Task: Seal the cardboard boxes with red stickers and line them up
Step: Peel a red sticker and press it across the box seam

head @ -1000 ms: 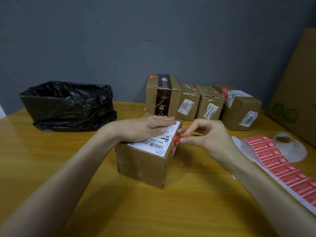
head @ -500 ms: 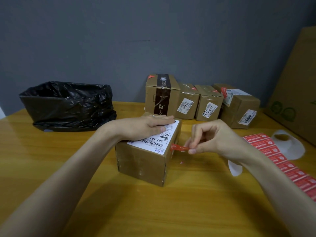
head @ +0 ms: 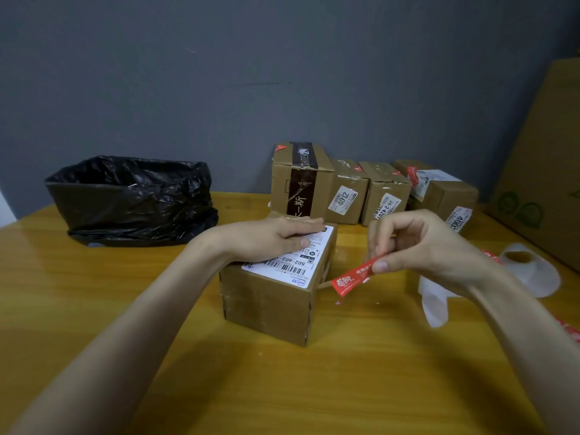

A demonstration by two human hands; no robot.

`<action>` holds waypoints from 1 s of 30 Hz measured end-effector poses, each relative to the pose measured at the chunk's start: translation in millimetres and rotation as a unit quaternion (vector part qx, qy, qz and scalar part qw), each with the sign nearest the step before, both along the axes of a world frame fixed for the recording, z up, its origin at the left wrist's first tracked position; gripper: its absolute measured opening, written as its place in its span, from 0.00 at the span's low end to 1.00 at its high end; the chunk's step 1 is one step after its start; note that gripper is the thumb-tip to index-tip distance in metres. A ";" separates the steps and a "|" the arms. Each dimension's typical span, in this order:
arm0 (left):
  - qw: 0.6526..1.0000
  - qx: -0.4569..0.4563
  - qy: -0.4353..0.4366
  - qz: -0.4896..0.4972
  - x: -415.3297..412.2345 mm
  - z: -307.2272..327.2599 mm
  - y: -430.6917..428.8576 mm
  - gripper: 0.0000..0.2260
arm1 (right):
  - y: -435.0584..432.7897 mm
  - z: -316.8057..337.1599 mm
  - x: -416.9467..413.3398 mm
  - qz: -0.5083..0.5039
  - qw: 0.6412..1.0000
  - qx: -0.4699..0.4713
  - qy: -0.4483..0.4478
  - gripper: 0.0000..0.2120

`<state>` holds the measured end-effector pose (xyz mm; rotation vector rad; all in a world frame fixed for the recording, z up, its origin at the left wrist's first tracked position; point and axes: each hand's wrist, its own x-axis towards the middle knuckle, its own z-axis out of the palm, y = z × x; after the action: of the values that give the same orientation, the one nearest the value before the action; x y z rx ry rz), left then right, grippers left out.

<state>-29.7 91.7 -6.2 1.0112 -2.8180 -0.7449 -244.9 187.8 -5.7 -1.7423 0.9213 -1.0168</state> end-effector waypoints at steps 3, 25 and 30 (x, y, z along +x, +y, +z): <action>1.000 -0.005 0.012 -0.004 0.4 -0.9 -0.5 0.21 | 1.4 4.0 3.7 -0.020 1.000 -0.005 -0.011 0.08; 0.994 -0.032 0.078 -0.074 -9.5 13.0 33.8 0.04 | -1.2 0.7 -2.3 -0.103 0.981 -0.042 -0.157 0.09; 0.960 0.106 0.260 0.003 0.3 31.7 37.6 0.12 | -6.0 3.9 21.6 -0.159 0.970 -0.074 -0.166 0.09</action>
<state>-29.4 129.2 25.4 0.7086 -2.3166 -1.1370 -223.3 181.8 -1.8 -1.5044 0.9417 -1.5683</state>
